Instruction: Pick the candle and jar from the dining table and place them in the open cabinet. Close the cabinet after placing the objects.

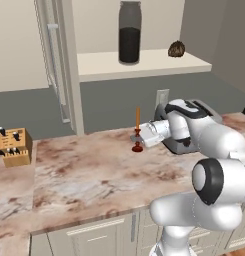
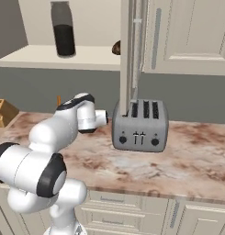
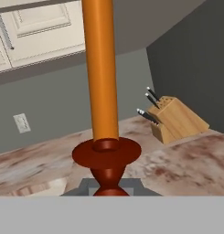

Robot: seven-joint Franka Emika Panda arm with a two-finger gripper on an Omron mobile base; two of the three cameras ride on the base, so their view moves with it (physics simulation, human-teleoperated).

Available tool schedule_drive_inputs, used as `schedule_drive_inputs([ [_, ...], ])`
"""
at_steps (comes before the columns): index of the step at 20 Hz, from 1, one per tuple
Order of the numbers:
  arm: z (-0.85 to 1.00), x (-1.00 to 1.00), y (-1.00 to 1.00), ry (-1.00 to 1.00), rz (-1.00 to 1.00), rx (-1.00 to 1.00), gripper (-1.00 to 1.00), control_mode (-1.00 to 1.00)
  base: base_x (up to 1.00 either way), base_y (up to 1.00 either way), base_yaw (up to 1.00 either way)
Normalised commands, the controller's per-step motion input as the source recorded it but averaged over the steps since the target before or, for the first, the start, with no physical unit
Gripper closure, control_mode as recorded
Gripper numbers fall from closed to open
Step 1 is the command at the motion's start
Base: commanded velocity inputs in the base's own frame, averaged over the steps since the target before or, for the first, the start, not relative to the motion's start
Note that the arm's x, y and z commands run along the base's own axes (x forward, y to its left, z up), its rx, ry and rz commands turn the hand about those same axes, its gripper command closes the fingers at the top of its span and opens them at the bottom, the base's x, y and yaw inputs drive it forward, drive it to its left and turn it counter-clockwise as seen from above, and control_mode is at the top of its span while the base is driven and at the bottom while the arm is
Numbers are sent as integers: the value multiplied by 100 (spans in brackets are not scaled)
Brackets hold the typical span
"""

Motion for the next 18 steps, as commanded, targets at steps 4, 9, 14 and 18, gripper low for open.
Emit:
schedule_drive_inputs([
  [4,1,0,1,-1,-1,0,100,-100,0,0,0],
  [9,27,0,46,-8,-8,-2,100,-100,0,0,0],
  [14,27,0,54,-5,-8,0,100,-100,0,0,0],
  [18,27,0,16,-7,0,0,100,-100,0,0,0],
])
